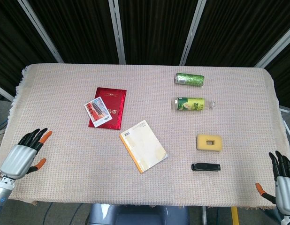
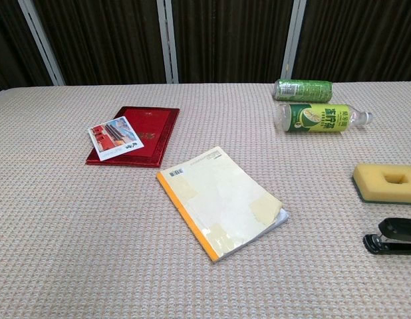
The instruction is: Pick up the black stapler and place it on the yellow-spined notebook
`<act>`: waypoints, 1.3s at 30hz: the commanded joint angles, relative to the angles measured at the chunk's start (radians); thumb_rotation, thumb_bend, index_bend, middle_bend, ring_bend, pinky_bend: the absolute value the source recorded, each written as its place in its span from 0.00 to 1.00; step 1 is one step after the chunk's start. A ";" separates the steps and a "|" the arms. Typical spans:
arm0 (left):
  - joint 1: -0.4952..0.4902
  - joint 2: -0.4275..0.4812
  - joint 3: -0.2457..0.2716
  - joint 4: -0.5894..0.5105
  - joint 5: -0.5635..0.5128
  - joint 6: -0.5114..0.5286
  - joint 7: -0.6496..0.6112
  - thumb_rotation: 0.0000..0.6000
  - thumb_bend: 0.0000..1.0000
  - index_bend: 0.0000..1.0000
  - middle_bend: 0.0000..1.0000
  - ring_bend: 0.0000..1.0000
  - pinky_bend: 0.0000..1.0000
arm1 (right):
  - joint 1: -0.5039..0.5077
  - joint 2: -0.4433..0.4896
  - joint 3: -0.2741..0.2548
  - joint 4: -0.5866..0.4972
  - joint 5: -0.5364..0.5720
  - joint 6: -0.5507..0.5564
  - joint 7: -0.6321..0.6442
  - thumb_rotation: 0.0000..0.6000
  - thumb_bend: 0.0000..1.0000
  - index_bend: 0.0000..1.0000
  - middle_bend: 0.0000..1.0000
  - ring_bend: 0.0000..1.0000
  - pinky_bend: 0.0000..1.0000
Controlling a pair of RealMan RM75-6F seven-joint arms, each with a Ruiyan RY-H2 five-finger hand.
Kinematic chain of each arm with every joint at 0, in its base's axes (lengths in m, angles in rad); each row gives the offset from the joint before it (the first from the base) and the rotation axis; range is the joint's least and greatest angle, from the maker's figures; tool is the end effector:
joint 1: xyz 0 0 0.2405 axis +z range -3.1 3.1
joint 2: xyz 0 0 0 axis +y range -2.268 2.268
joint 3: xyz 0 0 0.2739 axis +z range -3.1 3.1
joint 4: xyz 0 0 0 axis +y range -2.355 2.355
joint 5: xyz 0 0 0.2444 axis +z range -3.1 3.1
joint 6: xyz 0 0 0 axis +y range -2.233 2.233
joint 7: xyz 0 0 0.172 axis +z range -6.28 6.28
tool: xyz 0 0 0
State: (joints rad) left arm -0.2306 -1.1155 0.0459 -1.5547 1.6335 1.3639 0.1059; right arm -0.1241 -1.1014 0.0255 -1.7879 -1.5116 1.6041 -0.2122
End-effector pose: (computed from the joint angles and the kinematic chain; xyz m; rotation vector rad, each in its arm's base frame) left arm -0.3218 0.2347 0.1003 -1.7476 -0.7495 -0.8009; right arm -0.3313 -0.1376 0.1398 1.2473 -0.9181 0.7564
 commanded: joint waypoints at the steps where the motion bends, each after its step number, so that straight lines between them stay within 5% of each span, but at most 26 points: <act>1: 0.007 0.001 0.002 -0.003 -0.002 0.008 0.008 1.00 0.32 0.00 0.00 0.00 0.14 | 0.004 -0.001 -0.003 0.000 -0.005 -0.006 -0.003 1.00 0.17 0.00 0.00 0.00 0.00; 17: 0.021 -0.008 0.013 -0.026 0.017 0.020 0.069 1.00 0.32 0.00 0.00 0.00 0.14 | 0.075 -0.069 -0.067 0.017 -0.063 -0.164 -0.077 1.00 0.17 0.02 0.00 0.00 0.00; 29: 0.017 0.002 0.001 -0.017 0.007 0.020 0.022 1.00 0.32 0.00 0.00 0.00 0.14 | 0.177 -0.255 -0.016 -0.005 0.057 -0.323 -0.322 1.00 0.18 0.21 0.15 0.07 0.13; 39: 0.014 0.009 0.001 -0.008 0.011 0.021 -0.012 1.00 0.32 0.00 0.00 0.00 0.14 | 0.251 -0.382 0.024 0.079 0.119 -0.394 -0.363 1.00 0.22 0.30 0.24 0.19 0.27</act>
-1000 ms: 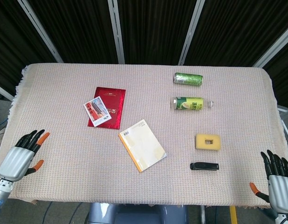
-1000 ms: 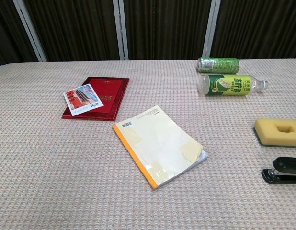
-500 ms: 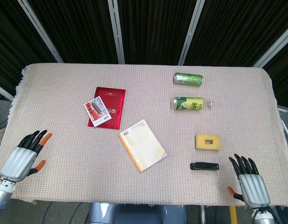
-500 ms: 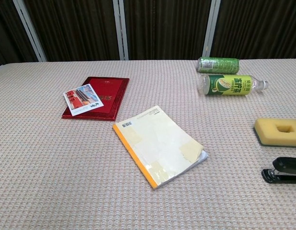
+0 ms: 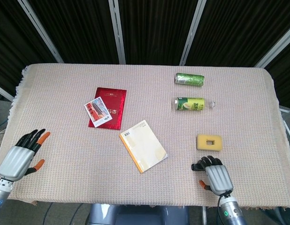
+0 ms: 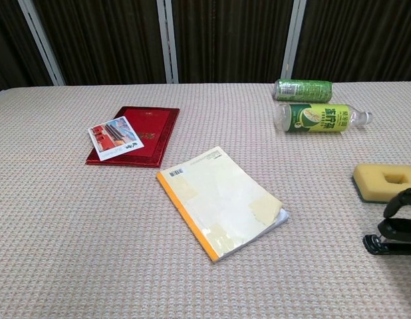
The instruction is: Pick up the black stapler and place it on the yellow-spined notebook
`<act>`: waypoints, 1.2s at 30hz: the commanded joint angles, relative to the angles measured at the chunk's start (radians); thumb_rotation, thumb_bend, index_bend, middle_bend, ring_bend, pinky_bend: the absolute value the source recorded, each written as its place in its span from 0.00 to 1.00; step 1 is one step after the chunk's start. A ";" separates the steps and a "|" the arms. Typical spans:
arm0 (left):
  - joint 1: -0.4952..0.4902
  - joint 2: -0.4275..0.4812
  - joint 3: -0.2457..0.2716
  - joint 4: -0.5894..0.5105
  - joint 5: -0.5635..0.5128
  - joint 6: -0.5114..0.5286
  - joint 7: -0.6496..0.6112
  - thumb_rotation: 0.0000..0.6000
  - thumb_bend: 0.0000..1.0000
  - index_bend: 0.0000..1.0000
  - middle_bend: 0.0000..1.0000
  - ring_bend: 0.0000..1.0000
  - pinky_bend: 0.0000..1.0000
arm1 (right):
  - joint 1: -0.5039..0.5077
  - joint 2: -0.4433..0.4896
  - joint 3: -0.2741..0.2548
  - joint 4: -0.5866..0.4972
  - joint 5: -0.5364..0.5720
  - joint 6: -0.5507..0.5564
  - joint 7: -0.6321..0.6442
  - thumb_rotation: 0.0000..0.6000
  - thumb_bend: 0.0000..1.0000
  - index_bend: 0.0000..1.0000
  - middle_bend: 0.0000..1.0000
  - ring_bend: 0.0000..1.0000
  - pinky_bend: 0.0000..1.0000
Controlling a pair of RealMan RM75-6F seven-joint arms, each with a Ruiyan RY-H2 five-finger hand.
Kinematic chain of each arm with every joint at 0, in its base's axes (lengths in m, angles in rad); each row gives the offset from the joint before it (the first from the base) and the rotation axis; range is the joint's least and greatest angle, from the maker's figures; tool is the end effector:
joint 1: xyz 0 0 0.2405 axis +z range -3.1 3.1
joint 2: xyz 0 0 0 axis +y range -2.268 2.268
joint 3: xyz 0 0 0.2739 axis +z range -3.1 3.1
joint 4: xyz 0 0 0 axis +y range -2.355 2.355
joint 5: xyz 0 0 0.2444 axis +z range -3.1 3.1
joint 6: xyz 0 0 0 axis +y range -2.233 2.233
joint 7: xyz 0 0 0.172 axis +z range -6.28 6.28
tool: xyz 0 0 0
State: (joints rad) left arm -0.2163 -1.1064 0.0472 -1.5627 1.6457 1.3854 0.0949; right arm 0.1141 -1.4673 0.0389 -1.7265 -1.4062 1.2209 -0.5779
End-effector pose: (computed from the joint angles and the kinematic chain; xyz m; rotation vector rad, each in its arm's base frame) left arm -0.3209 0.2296 0.1047 -1.7357 -0.7515 -0.8184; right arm -0.2611 -0.2021 -0.0291 1.6747 -1.0029 0.6934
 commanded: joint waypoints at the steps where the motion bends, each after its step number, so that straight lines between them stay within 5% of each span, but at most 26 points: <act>1: -0.001 0.000 -0.001 0.001 -0.002 -0.002 0.000 1.00 0.32 0.00 0.00 0.00 0.14 | 0.018 -0.021 0.014 0.028 0.016 -0.014 0.014 1.00 0.22 0.30 0.24 0.20 0.27; 13: -0.006 -0.008 -0.002 -0.004 -0.009 -0.019 0.024 1.00 0.32 0.00 0.00 0.00 0.14 | 0.061 -0.035 0.028 0.126 0.047 -0.055 0.120 1.00 0.23 0.33 0.27 0.23 0.30; 28: -0.003 -0.009 0.002 -0.010 -0.004 -0.017 0.040 1.00 0.32 0.00 0.00 0.00 0.14 | 0.074 -0.040 0.008 0.190 0.051 -0.050 0.173 1.00 0.36 0.60 0.48 0.47 0.58; 36: -0.002 -0.009 0.002 -0.014 -0.003 -0.015 0.046 1.00 0.32 0.00 0.00 0.00 0.14 | 0.075 -0.044 0.006 0.210 0.051 -0.031 0.187 1.00 0.43 0.64 0.52 0.52 0.64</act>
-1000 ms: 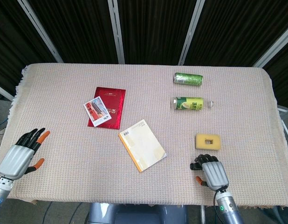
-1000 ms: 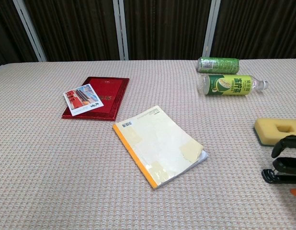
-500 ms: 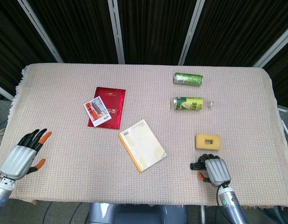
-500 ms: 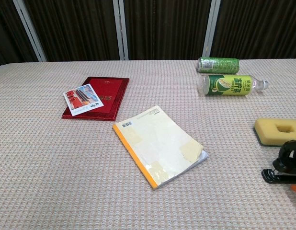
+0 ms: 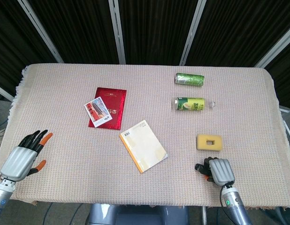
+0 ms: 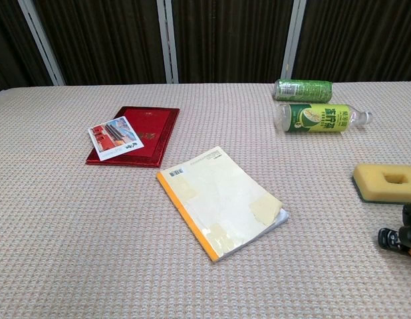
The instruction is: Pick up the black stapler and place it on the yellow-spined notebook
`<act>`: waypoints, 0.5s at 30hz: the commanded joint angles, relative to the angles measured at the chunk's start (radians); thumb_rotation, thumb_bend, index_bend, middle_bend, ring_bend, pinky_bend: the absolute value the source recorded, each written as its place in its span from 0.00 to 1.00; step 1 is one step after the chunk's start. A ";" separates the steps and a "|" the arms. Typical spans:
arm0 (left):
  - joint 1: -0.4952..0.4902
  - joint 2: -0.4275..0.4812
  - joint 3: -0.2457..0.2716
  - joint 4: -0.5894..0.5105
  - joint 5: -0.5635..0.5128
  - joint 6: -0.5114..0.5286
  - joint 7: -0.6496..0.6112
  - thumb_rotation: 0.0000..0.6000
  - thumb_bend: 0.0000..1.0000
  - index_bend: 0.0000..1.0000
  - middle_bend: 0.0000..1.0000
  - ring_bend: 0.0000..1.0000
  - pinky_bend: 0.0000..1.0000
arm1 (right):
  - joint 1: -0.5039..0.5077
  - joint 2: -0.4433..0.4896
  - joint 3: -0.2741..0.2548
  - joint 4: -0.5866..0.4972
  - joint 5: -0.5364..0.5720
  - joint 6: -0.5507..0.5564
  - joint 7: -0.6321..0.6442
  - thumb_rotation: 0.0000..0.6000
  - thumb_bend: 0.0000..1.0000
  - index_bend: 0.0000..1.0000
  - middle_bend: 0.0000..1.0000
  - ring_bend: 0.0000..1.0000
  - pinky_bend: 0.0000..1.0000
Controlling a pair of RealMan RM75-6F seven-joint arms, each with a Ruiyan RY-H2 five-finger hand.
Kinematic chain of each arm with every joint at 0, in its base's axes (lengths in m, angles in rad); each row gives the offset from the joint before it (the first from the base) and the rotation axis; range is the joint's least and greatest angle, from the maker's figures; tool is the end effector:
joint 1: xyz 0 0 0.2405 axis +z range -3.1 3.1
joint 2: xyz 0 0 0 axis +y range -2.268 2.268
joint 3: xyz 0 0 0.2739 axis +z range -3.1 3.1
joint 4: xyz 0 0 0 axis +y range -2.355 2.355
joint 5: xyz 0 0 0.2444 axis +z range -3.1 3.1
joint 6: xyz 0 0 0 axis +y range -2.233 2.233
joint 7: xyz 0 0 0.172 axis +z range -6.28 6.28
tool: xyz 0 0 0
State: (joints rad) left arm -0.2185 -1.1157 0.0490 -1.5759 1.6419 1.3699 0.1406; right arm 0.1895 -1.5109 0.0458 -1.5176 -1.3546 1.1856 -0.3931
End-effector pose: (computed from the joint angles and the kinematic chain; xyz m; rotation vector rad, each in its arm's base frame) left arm -0.3179 0.2286 0.0976 -1.7530 -0.7379 -0.7932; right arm -0.3038 -0.2309 -0.0389 1.6397 -1.0450 0.6828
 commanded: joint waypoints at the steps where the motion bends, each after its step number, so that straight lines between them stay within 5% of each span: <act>1: 0.001 0.000 0.000 -0.001 0.000 0.002 0.000 1.00 0.32 0.00 0.00 0.00 0.14 | -0.001 0.001 -0.001 -0.001 -0.004 0.012 0.000 1.00 0.43 0.64 0.52 0.53 0.64; 15: 0.003 0.005 0.000 -0.002 0.006 0.011 -0.011 1.00 0.32 0.00 0.00 0.00 0.14 | 0.033 -0.027 -0.002 -0.231 0.013 0.053 -0.336 1.00 0.43 0.64 0.52 0.53 0.64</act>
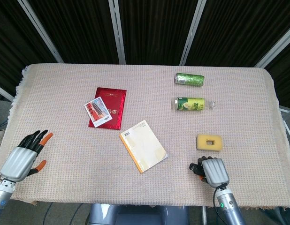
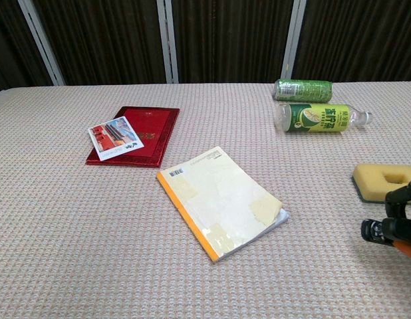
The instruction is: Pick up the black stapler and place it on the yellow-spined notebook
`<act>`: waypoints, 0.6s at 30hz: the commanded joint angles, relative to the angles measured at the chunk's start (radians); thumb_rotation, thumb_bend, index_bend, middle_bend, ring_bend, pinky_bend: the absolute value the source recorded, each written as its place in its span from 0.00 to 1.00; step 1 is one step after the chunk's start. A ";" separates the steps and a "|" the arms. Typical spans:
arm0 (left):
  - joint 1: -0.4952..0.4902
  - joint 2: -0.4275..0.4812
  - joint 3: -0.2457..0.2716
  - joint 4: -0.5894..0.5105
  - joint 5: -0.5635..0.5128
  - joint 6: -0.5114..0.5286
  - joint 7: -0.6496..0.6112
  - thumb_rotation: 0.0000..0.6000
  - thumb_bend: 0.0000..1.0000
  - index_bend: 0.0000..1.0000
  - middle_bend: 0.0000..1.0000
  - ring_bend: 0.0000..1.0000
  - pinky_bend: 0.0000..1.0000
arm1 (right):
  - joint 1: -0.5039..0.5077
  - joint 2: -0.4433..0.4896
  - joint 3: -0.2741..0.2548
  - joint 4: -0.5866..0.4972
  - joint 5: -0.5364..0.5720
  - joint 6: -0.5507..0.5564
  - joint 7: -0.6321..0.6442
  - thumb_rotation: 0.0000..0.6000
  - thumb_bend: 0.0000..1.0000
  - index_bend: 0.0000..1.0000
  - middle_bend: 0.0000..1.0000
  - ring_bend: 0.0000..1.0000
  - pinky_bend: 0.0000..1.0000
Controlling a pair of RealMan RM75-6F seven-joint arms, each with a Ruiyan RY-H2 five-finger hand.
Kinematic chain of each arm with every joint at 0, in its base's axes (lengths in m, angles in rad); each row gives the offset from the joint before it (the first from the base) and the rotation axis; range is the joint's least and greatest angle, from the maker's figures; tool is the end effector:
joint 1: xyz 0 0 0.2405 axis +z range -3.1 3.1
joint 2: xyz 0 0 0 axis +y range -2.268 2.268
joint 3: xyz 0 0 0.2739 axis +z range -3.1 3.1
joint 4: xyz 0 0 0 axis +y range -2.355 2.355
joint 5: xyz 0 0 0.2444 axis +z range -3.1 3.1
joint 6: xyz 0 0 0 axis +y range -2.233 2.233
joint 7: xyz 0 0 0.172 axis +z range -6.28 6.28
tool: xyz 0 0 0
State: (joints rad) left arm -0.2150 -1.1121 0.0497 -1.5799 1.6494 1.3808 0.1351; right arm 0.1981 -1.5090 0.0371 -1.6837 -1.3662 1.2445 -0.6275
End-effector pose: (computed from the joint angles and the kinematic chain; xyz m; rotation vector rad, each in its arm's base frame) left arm -0.3163 0.2271 0.0995 -1.7496 -0.7360 -0.8059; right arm -0.2515 -0.2245 -0.0373 1.7001 -0.9158 0.6945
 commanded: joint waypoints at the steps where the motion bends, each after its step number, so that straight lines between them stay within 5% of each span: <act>1: -0.001 0.002 -0.001 0.003 -0.002 -0.001 -0.008 1.00 0.32 0.00 0.00 0.00 0.14 | 0.033 -0.039 0.012 -0.074 0.037 -0.013 -0.126 1.00 0.43 0.64 0.52 0.53 0.64; 18: -0.027 0.000 -0.021 0.033 -0.058 -0.061 -0.059 1.00 0.32 0.00 0.00 0.00 0.15 | 0.241 -0.230 0.161 -0.098 0.327 -0.102 -0.443 1.00 0.43 0.64 0.52 0.53 0.64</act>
State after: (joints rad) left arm -0.2406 -1.1124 0.0291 -1.5477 1.5919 1.3212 0.0773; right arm 0.4156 -1.7191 0.1767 -1.7783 -1.0676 1.1484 -1.0423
